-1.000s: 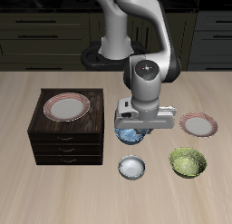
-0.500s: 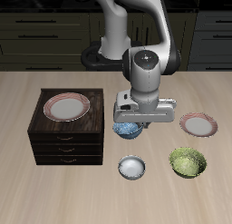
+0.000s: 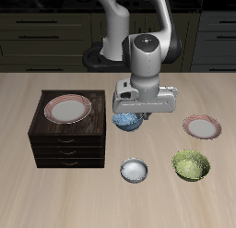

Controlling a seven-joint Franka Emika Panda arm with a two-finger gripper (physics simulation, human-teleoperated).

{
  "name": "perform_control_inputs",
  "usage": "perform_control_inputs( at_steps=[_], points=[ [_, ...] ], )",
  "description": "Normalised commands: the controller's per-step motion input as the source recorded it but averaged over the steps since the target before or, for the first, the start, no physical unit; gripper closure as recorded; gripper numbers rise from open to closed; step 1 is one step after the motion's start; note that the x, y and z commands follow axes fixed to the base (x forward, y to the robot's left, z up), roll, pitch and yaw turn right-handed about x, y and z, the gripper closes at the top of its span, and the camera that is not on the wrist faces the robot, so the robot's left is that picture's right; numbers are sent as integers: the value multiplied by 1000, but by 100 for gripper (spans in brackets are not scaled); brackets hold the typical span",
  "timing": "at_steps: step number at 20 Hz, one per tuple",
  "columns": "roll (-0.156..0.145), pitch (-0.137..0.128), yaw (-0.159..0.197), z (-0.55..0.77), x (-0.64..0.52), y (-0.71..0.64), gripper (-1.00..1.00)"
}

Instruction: Place the blue bowl onto the plate that is on top of the cabinet

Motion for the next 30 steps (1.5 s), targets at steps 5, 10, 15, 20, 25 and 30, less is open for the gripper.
perform_control_inputs(
  at_steps=[5,10,15,20,25,30],
  points=[
    [-11,-55,7,459,-170,-121,100],
    [1,-49,13,385,-136,-90,100],
    [-33,-69,22,510,-125,-167,100],
    [-16,-68,-6,543,-134,-114,100],
    [-6,-34,13,271,-84,-45,100],
    [-3,-17,4,151,-43,-28,100]
  ],
)
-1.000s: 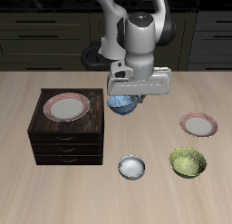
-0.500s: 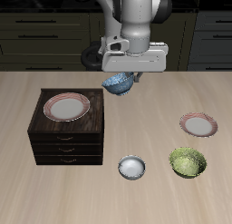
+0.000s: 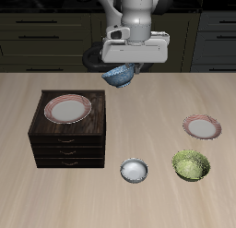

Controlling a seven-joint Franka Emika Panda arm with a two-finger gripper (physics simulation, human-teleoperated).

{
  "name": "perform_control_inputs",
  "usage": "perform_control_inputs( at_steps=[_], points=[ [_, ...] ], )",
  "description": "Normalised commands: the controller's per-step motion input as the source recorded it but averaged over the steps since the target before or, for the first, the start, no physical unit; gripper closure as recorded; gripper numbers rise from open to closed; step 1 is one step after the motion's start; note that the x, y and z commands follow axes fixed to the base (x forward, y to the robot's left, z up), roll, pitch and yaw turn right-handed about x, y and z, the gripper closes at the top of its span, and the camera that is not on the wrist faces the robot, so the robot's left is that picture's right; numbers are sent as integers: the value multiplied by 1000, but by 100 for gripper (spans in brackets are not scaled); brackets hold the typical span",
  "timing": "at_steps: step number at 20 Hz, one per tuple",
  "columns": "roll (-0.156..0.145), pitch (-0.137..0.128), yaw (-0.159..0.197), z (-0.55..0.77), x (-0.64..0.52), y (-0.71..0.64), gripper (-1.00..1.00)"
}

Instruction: Place the blue bowl onto the plate that is on top of the cabinet

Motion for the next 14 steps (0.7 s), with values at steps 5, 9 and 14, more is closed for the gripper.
perform_control_inputs(
  at_steps=[5,9,14],
  points=[
    [1,-73,26,564,-219,-49,100],
    [-2,-28,21,186,-54,-88,100],
    [-44,2,-10,90,76,-306,100]
  ],
)
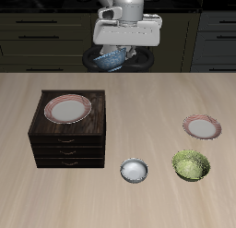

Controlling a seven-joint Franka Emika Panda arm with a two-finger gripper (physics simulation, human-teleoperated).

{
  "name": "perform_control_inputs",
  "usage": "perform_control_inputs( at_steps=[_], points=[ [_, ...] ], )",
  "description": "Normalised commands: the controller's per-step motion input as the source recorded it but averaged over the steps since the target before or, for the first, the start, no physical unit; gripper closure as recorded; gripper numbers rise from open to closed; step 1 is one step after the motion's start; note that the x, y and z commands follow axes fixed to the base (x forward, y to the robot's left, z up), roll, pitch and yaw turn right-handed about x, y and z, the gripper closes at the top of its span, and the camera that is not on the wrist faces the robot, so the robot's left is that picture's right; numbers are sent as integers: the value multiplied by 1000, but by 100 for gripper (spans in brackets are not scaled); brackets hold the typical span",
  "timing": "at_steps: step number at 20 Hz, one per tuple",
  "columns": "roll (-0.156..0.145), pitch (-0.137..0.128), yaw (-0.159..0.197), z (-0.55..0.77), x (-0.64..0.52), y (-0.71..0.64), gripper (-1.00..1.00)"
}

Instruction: Place the blue bowl onto the plate that is on top of the cabinet

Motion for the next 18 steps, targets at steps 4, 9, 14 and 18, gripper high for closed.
perform_control_inputs(
  at_steps=[4,9,14,18],
  points=[
    [-39,-15,3,193,11,-295,100],
    [-26,-9,-10,188,-8,-282,100],
    [13,-6,29,228,12,-273,100],
    [-2,24,42,97,62,-221,100]
  ],
)
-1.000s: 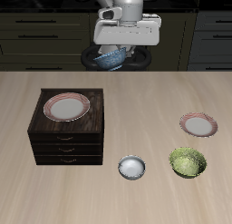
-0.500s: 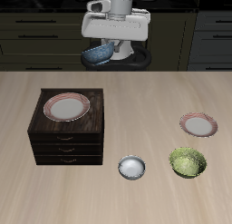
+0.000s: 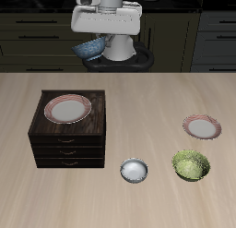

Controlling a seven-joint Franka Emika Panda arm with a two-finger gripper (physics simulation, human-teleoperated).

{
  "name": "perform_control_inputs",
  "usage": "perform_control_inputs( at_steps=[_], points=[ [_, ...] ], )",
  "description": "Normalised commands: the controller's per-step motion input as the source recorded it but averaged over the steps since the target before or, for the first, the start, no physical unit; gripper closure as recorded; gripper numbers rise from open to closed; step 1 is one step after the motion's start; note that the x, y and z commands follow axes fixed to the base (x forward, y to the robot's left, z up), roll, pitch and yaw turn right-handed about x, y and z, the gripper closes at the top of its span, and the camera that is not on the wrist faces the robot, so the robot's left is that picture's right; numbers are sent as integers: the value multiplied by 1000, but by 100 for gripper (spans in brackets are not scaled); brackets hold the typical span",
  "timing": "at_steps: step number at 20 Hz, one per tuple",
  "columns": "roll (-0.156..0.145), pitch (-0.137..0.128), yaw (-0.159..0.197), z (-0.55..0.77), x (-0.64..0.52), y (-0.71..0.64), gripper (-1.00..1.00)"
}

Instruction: Place the blue bowl onto the plate that is on top of the cabinet

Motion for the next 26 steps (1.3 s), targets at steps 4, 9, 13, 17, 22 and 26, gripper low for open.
perform_control_inputs(
  at_steps=[4,9,13,17,22,26],
  points=[
    [9,22,69,133,83,-282,100],
    [10,2,7,127,52,-179,100],
    [30,15,22,117,43,-92,100],
    [-8,-2,-35,163,149,-317,100],
    [-15,15,-42,57,201,-176,100],
    [-26,-7,-28,79,239,-167,100]
  ],
)
